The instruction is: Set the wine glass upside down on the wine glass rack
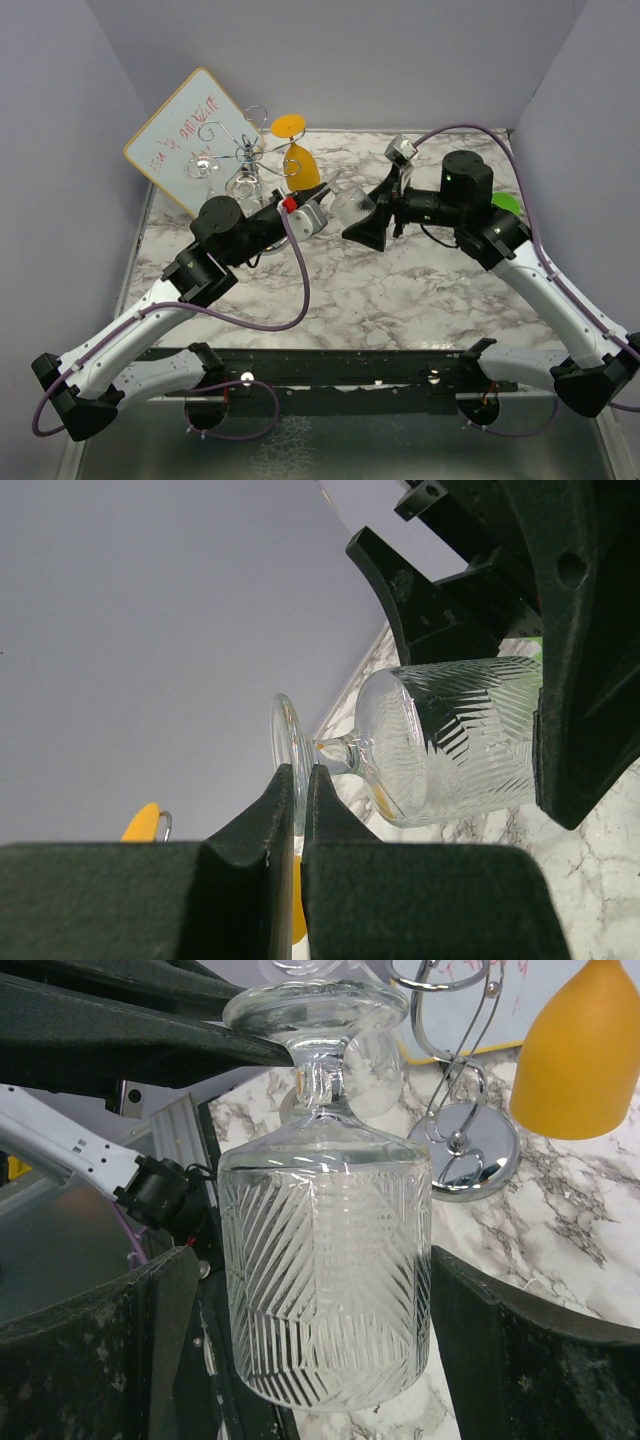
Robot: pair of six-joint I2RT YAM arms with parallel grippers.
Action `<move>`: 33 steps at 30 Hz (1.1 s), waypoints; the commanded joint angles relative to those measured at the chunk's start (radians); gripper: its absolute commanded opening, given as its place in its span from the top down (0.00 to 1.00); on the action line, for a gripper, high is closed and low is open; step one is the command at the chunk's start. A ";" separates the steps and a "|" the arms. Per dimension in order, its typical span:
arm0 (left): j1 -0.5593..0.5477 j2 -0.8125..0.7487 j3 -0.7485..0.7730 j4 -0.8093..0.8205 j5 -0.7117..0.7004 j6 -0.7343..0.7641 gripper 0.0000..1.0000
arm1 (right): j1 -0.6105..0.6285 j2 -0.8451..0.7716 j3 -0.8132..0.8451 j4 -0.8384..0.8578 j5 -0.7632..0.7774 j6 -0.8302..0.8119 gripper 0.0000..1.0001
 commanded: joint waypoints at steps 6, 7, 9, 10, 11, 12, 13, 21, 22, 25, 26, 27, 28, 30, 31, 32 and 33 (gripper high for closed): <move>0.003 -0.005 0.041 0.041 0.037 0.007 1.00 | 0.007 0.032 0.027 -0.020 -0.068 -0.029 0.30; 0.004 -0.005 0.041 0.041 0.037 0.009 1.00 | 0.007 0.031 0.023 -0.015 -0.071 -0.026 0.35; 0.004 -0.007 0.041 0.040 0.035 0.011 1.00 | 0.007 0.026 0.015 -0.009 -0.076 -0.023 0.43; 0.004 -0.008 0.041 0.039 0.033 0.012 1.00 | 0.007 0.026 0.012 -0.008 -0.081 -0.024 0.48; 0.004 -0.009 0.041 0.039 0.031 0.012 1.00 | 0.007 0.025 0.011 -0.008 -0.085 -0.025 0.53; 0.004 -0.010 0.040 0.039 0.031 0.012 1.00 | 0.007 0.025 0.011 -0.011 -0.088 -0.027 0.59; 0.005 -0.010 0.040 0.038 0.032 0.010 1.00 | 0.007 0.028 0.012 -0.013 -0.089 -0.027 0.64; 0.004 -0.021 0.059 -0.014 -0.009 -0.063 0.62 | 0.007 0.020 -0.016 0.065 -0.044 0.011 0.99; 0.004 -0.027 0.055 -0.015 -0.015 -0.072 0.54 | 0.007 0.016 -0.020 0.078 -0.035 0.017 0.99; 0.004 -0.050 0.043 -0.015 -0.024 -0.087 0.37 | 0.008 -0.001 -0.052 0.148 -0.017 0.046 0.99; 0.004 -0.056 0.041 -0.013 -0.029 -0.098 0.33 | 0.007 -0.008 -0.066 0.180 -0.013 0.059 0.99; 0.004 -0.063 0.042 -0.006 -0.038 -0.114 0.30 | 0.007 -0.014 -0.081 0.210 -0.009 0.067 0.99; 0.004 -0.069 0.044 0.005 -0.055 -0.138 0.27 | 0.007 -0.021 -0.097 0.238 -0.003 0.073 0.99; 0.003 -0.081 0.064 0.026 -0.084 -0.206 0.22 | 0.007 -0.035 -0.132 0.307 0.013 0.082 1.00; 0.004 -0.085 0.074 0.041 -0.104 -0.254 0.19 | 0.008 -0.042 -0.154 0.351 0.027 0.082 0.99; 0.003 -0.089 0.088 0.048 -0.121 -0.304 0.16 | 0.007 -0.052 -0.182 0.407 0.040 0.085 0.99; 0.003 -0.093 0.102 0.052 -0.135 -0.358 0.14 | 0.008 -0.062 -0.208 0.452 0.048 0.076 0.99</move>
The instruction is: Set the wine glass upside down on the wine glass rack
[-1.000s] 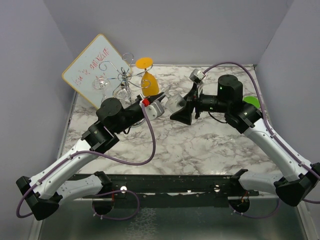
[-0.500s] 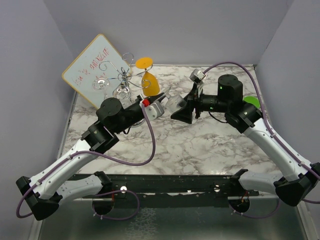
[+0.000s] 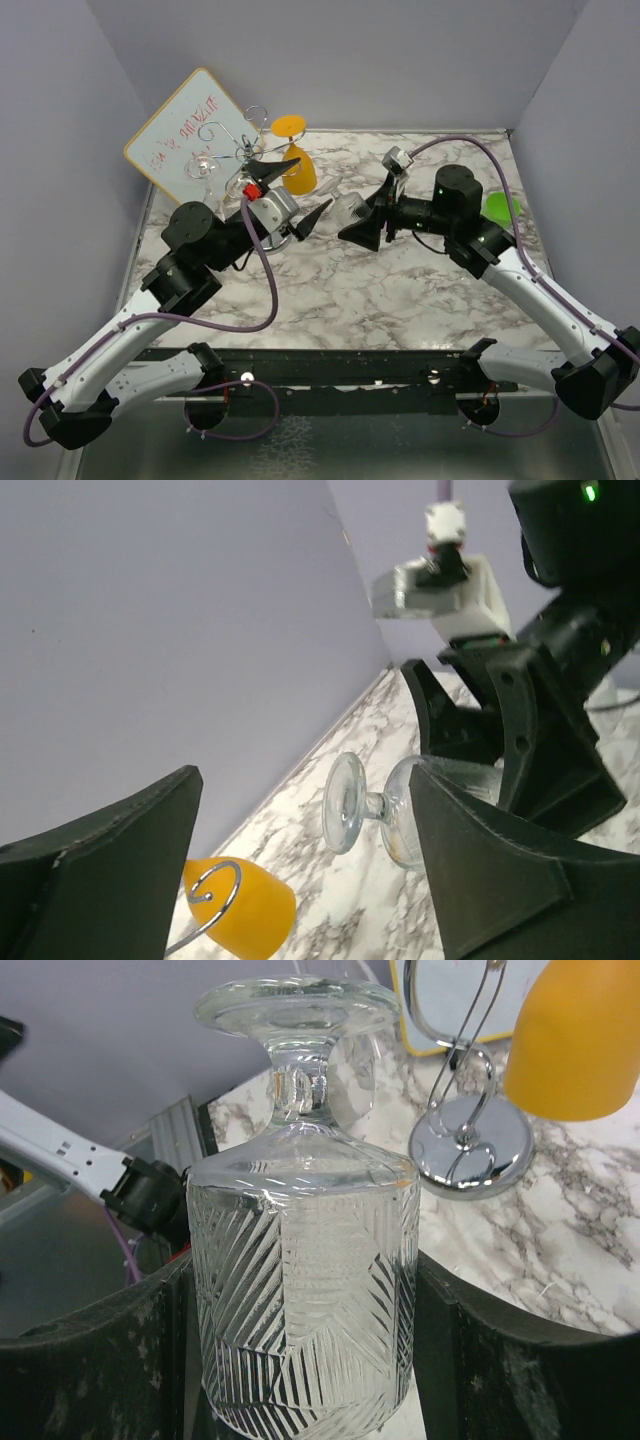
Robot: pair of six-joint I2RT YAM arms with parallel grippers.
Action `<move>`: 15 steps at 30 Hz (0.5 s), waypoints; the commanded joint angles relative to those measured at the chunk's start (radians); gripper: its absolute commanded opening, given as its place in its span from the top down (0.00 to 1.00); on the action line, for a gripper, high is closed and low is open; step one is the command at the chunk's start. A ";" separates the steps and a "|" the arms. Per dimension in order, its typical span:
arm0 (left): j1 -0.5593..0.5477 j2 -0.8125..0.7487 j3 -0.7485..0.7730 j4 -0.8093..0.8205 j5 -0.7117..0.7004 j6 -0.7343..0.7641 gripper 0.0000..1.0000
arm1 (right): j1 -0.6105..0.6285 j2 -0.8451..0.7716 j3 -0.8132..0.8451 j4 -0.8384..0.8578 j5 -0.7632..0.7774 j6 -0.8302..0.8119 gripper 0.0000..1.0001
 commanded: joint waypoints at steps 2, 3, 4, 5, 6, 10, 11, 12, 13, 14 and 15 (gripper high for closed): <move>0.004 -0.034 0.087 0.073 -0.117 -0.303 0.06 | 0.009 -0.078 -0.115 0.394 0.074 0.004 0.99; 0.004 -0.038 0.096 0.077 -0.118 -0.342 0.03 | 0.009 -0.082 -0.138 0.440 0.089 -0.008 0.99; 0.003 -0.039 0.109 0.076 -0.118 -0.371 0.01 | 0.010 -0.079 -0.164 0.487 0.100 -0.015 0.99; 0.004 -0.035 0.125 0.067 -0.144 -0.398 0.01 | 0.011 -0.072 -0.175 0.525 0.106 -0.020 0.99; 0.004 -0.026 0.146 0.051 -0.164 -0.415 0.01 | 0.015 -0.062 -0.185 0.562 0.113 -0.022 1.00; 0.004 0.014 0.227 -0.024 -0.235 -0.489 0.01 | 0.040 -0.016 -0.265 0.796 0.164 -0.025 0.99; 0.005 0.021 0.239 -0.048 -0.253 -0.497 0.01 | 0.045 -0.002 -0.281 0.855 0.182 -0.026 0.99; 0.004 0.026 0.248 -0.058 -0.268 -0.505 0.01 | 0.049 0.017 -0.291 0.911 0.206 -0.023 0.99; 0.004 0.030 0.253 -0.065 -0.280 -0.511 0.01 | 0.053 0.037 -0.300 0.960 0.231 -0.014 0.99; 0.005 0.031 0.258 -0.069 -0.288 -0.515 0.01 | 0.056 0.058 -0.305 1.013 0.248 -0.007 1.00; 0.003 0.034 0.260 -0.071 -0.291 -0.519 0.01 | 0.063 0.080 -0.311 1.062 0.271 0.003 0.99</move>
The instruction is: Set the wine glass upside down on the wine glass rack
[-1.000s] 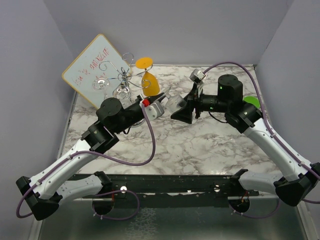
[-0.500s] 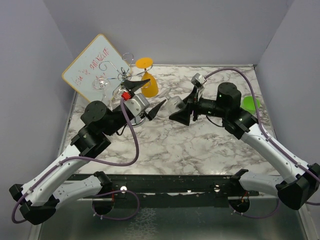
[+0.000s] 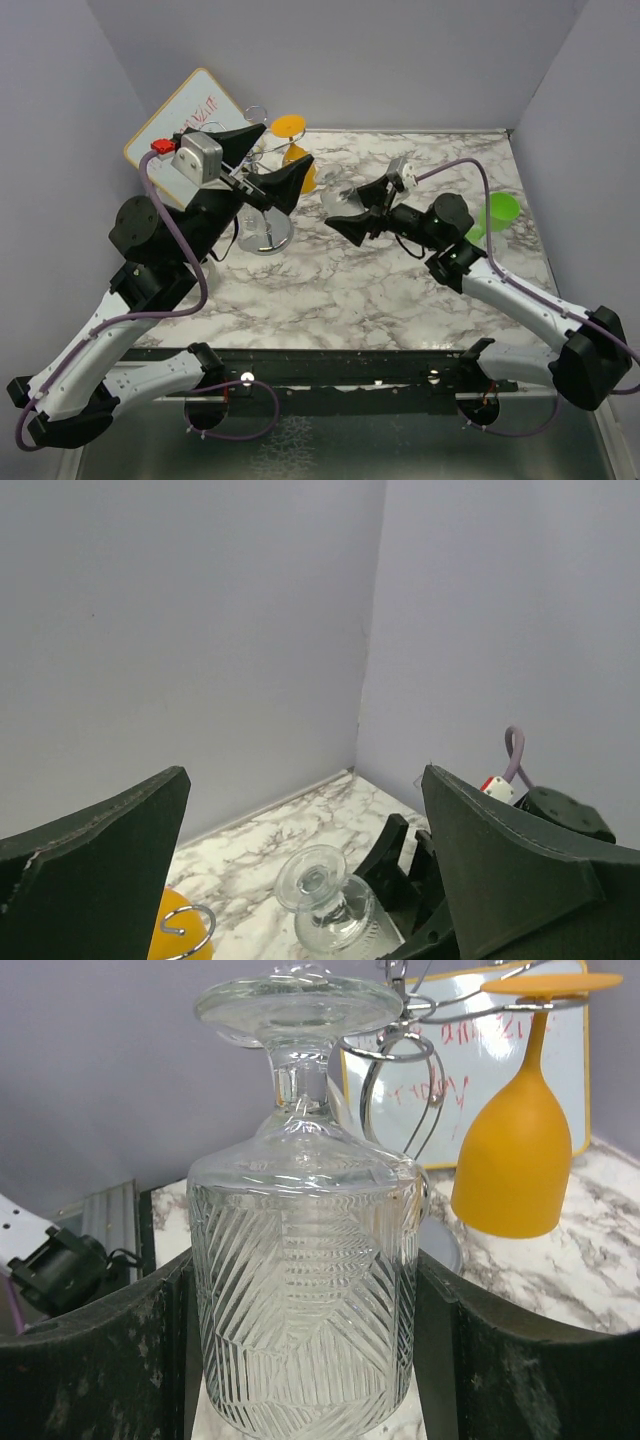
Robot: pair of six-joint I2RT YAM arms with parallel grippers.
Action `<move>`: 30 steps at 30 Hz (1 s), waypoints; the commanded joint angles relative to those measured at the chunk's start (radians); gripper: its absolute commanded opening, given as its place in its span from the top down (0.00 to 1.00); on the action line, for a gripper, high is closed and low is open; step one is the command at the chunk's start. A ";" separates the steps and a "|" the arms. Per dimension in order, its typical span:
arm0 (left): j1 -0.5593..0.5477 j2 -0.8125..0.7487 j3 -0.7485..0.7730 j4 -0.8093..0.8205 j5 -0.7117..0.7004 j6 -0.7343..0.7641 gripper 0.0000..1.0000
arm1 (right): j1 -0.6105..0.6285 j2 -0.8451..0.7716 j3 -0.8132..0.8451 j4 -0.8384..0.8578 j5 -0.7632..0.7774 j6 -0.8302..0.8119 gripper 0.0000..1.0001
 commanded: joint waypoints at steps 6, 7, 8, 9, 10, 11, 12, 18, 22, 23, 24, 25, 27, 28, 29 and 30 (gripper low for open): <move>0.004 0.028 0.027 -0.067 -0.095 -0.102 0.02 | 0.046 0.201 -0.027 0.593 0.268 0.036 0.99; 0.004 0.025 0.017 -0.052 -0.095 -0.093 0.02 | 0.051 0.223 -0.026 0.616 0.291 0.023 1.00; 0.004 0.019 0.006 -0.036 -0.095 -0.084 0.02 | 0.054 0.246 -0.022 0.635 0.302 0.017 0.99; 0.004 0.017 -0.004 -0.032 -0.102 -0.077 0.02 | 0.054 0.265 -0.017 0.650 0.309 0.014 1.00; 0.003 0.015 -0.009 -0.015 -0.110 -0.073 0.02 | 0.054 0.290 -0.014 0.665 0.308 0.012 0.99; 0.003 0.015 -0.011 -0.010 -0.120 -0.069 0.02 | 0.054 0.309 -0.012 0.680 0.307 0.014 0.99; 0.003 0.015 -0.011 -0.009 -0.131 -0.065 0.02 | 0.055 0.324 -0.006 0.692 0.309 0.015 0.99; 0.005 0.017 -0.005 -0.010 -0.186 -0.046 0.01 | 0.057 0.411 0.035 0.728 0.282 0.042 0.99; 0.004 0.020 0.002 -0.022 -0.206 -0.031 0.01 | 0.063 0.462 0.071 0.758 0.262 0.055 0.99; 0.004 0.021 0.003 -0.025 -0.207 -0.029 0.01 | 0.063 0.476 0.080 0.767 0.257 0.061 0.99; 0.004 0.022 0.006 -0.026 -0.206 -0.028 0.01 | 0.064 0.488 0.089 0.776 0.253 0.068 0.99; 0.004 0.023 0.007 -0.026 -0.206 -0.026 0.01 | 0.066 0.503 0.099 0.783 0.251 0.076 0.99; 0.004 0.024 0.007 -0.026 -0.207 -0.024 0.01 | 0.065 0.529 0.118 0.796 0.245 0.091 0.99; 0.003 0.023 0.007 -0.026 -0.208 -0.023 0.01 | 0.066 0.542 0.127 0.805 0.243 0.099 1.00; 0.003 0.022 0.006 -0.026 -0.209 -0.023 0.01 | 0.065 0.552 0.134 0.810 0.236 0.106 1.00; 0.003 0.022 0.006 -0.026 -0.211 -0.021 0.01 | 0.066 0.564 0.141 0.816 0.229 0.114 1.00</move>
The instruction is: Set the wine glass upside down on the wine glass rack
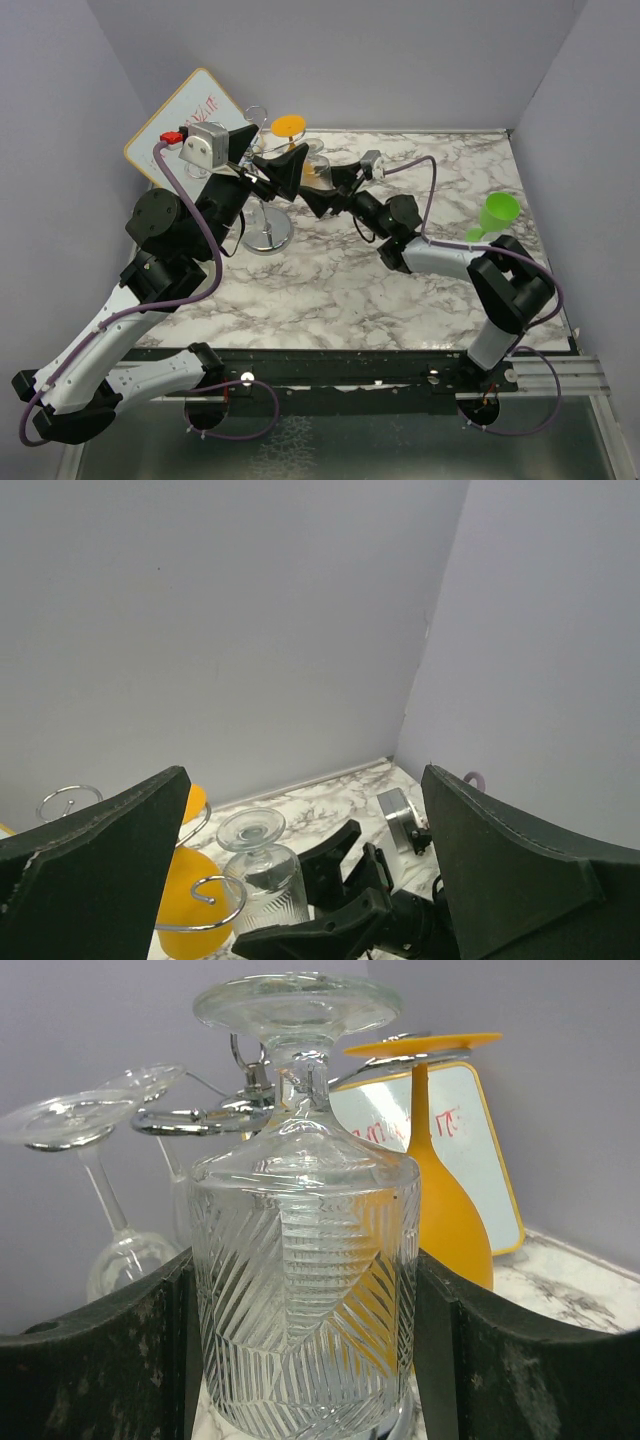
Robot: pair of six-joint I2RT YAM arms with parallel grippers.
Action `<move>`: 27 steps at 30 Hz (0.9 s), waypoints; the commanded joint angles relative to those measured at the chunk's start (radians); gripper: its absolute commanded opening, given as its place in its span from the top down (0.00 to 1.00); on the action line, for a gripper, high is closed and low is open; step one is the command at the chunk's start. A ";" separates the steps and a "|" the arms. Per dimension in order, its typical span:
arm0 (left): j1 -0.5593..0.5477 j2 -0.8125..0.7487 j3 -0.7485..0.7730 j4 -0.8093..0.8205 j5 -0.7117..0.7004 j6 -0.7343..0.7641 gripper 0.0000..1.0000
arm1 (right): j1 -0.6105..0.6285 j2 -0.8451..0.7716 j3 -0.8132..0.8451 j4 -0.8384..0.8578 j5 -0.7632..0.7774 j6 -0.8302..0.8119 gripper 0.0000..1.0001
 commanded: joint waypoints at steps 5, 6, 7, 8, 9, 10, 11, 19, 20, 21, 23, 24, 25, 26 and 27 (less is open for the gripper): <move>0.004 -0.005 0.005 0.001 -0.043 0.025 0.01 | 0.018 0.078 0.083 0.145 -0.055 0.060 0.99; 0.003 -0.004 0.004 0.001 -0.044 0.025 0.01 | 0.020 0.085 0.086 0.147 -0.054 0.060 0.99; 0.003 -0.004 0.004 0.001 -0.045 0.025 0.01 | 0.022 0.092 0.088 0.150 -0.054 0.062 1.00; 0.004 -0.002 0.005 0.001 -0.046 0.025 0.01 | 0.022 0.101 0.093 0.150 -0.056 0.066 1.00; 0.004 -0.002 0.005 0.001 -0.044 0.026 0.01 | 0.023 0.107 0.100 0.146 -0.062 0.071 0.99; 0.004 0.000 0.006 -0.010 -0.044 0.026 0.01 | 0.023 0.112 0.106 0.144 -0.070 0.075 0.99; 0.005 0.001 0.007 -0.019 -0.044 0.026 0.01 | 0.026 0.116 0.110 0.145 -0.078 0.078 1.00; 0.004 -0.002 0.011 -0.032 -0.046 0.017 0.01 | 0.028 0.144 0.148 0.137 -0.168 0.114 0.99; 0.004 -0.004 0.011 -0.032 -0.046 0.018 0.01 | 0.028 0.146 0.152 0.132 -0.181 0.120 0.99; 0.004 -0.004 0.010 -0.032 -0.046 0.017 0.01 | 0.028 0.149 0.157 0.128 -0.194 0.124 0.99; 0.004 -0.004 0.011 -0.034 -0.048 0.016 0.01 | 0.028 0.152 0.168 0.115 -0.214 0.132 0.99; 0.003 -0.007 0.011 -0.036 -0.049 0.017 0.01 | 0.028 0.154 0.174 0.114 -0.221 0.137 0.99; 0.004 -0.007 0.010 -0.038 -0.051 0.016 0.01 | 0.028 0.157 0.176 0.114 -0.227 0.140 0.99; 0.004 -0.009 0.009 -0.039 -0.052 0.016 0.01 | 0.028 0.159 0.180 0.114 -0.230 0.148 0.99; 0.004 -0.009 0.009 -0.039 -0.053 0.017 0.01 | 0.028 0.163 0.184 0.108 -0.230 0.155 0.99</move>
